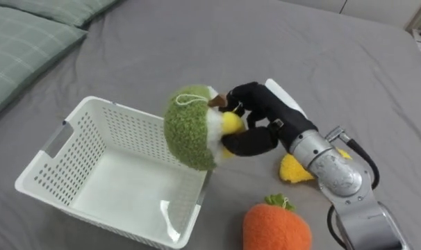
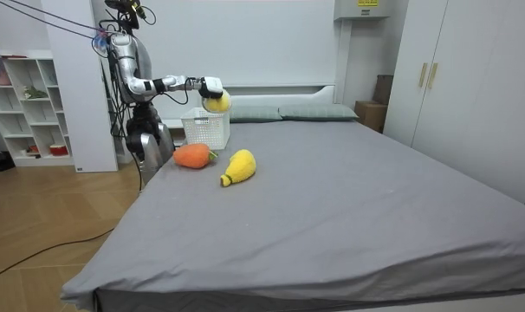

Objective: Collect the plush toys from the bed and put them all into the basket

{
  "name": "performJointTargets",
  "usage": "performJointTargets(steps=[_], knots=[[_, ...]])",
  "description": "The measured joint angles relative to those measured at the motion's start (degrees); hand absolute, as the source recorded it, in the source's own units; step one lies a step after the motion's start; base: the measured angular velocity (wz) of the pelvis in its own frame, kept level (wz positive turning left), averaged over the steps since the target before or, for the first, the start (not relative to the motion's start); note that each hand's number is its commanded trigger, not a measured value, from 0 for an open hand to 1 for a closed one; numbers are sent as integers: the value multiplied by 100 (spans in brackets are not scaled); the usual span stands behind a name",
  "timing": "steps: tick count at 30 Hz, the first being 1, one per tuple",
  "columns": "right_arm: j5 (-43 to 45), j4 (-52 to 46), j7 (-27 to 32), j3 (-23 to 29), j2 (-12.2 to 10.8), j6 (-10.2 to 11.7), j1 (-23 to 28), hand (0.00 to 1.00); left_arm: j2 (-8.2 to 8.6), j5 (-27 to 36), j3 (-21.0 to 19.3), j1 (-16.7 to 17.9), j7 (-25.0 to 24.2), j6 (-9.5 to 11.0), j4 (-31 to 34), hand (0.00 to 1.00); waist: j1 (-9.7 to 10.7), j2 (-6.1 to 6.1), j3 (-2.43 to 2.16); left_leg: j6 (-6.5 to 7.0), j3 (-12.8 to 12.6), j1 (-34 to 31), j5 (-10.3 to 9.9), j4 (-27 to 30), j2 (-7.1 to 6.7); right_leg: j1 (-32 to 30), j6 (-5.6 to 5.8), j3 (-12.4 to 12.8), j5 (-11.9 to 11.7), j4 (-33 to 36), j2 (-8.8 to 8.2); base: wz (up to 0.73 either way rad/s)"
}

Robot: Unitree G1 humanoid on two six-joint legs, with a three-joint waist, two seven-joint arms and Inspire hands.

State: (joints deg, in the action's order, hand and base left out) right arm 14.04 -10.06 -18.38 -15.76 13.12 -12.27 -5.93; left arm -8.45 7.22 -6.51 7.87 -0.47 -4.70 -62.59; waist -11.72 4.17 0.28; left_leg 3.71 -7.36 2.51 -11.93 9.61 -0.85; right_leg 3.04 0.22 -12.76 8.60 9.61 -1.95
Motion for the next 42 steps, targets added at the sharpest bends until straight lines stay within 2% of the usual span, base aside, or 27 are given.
performJointTargets(steps=[1, 2, 3, 4, 7, 14, 25, 42], knots=[[1, 0, -53, -93, -3, -34, -1, 93, 1, 3, 0, -6, 4, -2, 30, 0, -7, 13, 7, 0, 0, -4, 0, -1, 0, -3, 0, 0, 0, 2, 0, 0], [1, 0, -87, -125, -5, -40, -1, 50, 1, 3, 0, -13, 6, -2, 39, 0, -15, 20, 12, 0, 1, -4, 0, -1, 0, -3, 0, 0, 0, 2, 1, 0], [2, 0, -147, -165, -12, -40, -1, 0, -11, 2, 0, -36, 11, -4, 51, 0, -58, 38, 25, 0, 5, -7, 0, -1, 0, -4, 0, 0, 0, 2, 2, 0], [1, 0, -181, -181, -16, -51, -1, 0, -25, 2, 9, -75, 20, -5, 52, 0, -119, 59, 36, 0, 10, -9, 0, -1, 0, -4, 0, -1, 0, 1, 2, 0], [86, 0, -183, -291, -135, -145, -53, 0, -56, 3, 82, -88, 32, -7, 51, 0, -157, 103, 29, 0, 35, -28, 0, 11, 0, -7, 0, -16, 0, -4, 2, 5], [196, 1, -193, -403, -400, -156, -215, 0, -78, 2, 108, -153, 26, -8, 0, 0, -160, 95, 39, -2, 122, -85, 2, 22, -8, -20, 0, -44, 0, -8, 0, 6], [234, 10, -234, -403, -384, -156, -214, 0, -81, -3, 105, -182, 8, -41, 4, 0, -143, 91, 32, -1, 124, -98, 3, 25, -12, -31, 0, -83, 0, -9, -3, 0], [230, 20, -223, -400, -384, -156, -213, 0, -86, -3, 89, -182, 97, -115, -24, 0, -135, 133, -20, -1, 127, -95, 8, 62, -12, -25, -1, -88, 0, -8, -4, 0]])
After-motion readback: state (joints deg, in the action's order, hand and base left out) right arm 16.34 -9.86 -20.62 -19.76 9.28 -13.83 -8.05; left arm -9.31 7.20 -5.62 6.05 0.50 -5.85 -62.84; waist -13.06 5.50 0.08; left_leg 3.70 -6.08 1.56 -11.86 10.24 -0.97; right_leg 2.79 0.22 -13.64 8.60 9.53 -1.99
